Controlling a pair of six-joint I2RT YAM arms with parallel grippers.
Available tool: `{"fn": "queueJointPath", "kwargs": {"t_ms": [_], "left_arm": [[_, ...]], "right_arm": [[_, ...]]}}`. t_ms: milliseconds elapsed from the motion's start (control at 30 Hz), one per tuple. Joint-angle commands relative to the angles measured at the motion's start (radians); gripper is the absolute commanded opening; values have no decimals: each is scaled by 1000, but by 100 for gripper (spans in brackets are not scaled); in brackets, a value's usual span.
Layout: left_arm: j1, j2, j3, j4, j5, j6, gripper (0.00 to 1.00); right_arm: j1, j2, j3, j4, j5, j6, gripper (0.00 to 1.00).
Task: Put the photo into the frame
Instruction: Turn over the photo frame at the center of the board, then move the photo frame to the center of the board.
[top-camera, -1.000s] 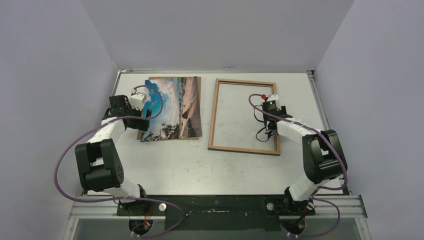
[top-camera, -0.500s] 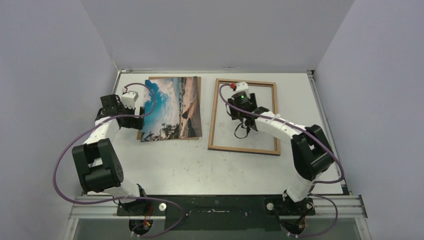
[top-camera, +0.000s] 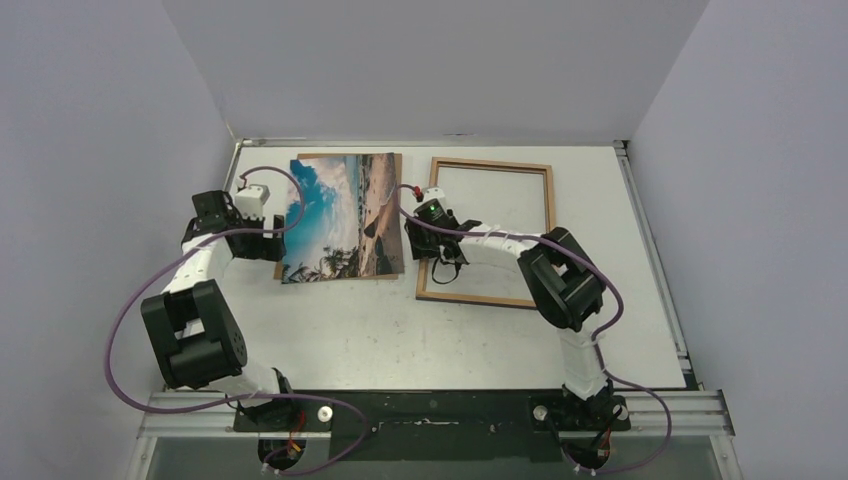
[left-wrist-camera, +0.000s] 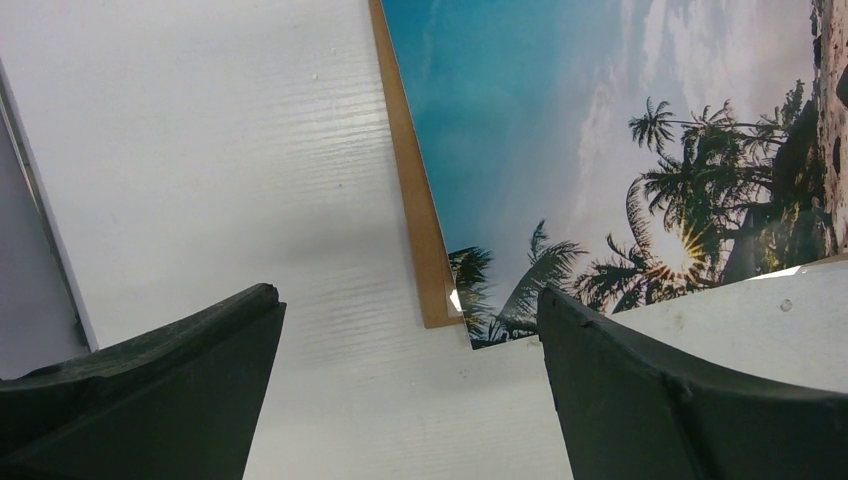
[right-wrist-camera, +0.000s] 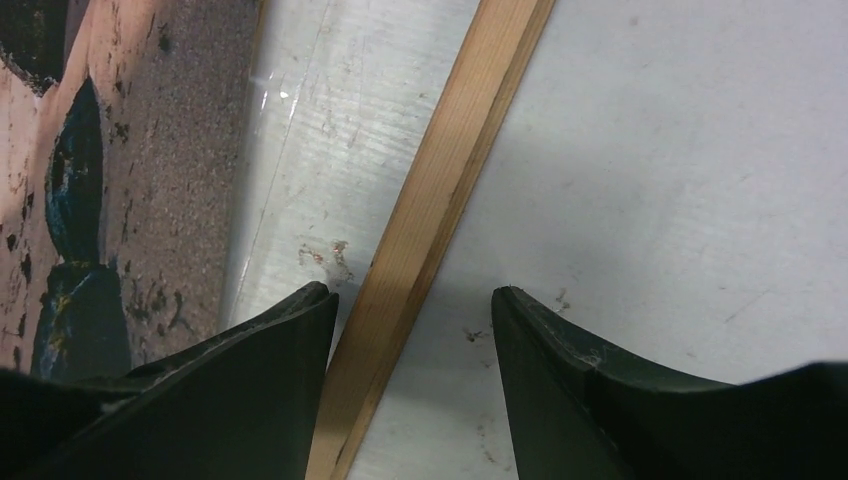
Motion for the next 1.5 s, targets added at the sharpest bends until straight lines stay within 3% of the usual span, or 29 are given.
{"fn": "queueJointPath", "kwargs": {"t_ms": [0, 200, 400, 667, 867, 1033, 1167, 1467], "left_arm": [[10, -48, 51, -16, 31, -6, 98], [9, -51, 52, -5, 17, 7, 99], [9, -34, 60, -8, 18, 10, 99], [10, -17, 72, -13, 21, 11, 100], [10, 6, 81, -15, 23, -4, 100], [10, 47, 100, -19, 29, -28, 100], [10, 90, 123, -26, 31, -53, 95], [10, 169, 140, 13, -4, -71, 95]], "right_arm": [[23, 0, 22, 34, -37, 54, 57], [55, -67, -111, 47, 16, 129, 36], [130, -173, -292, 113, 135, 266, 27], [183, -198, -290, 144, 204, 340, 33], [157, -129, -58, 20, 196, 276, 50], [116, -133, -4, 93, 118, 239, 60], [88, -51, 101, 137, 8, 206, 61], [50, 180, 401, 12, -32, 193, 63]]}}
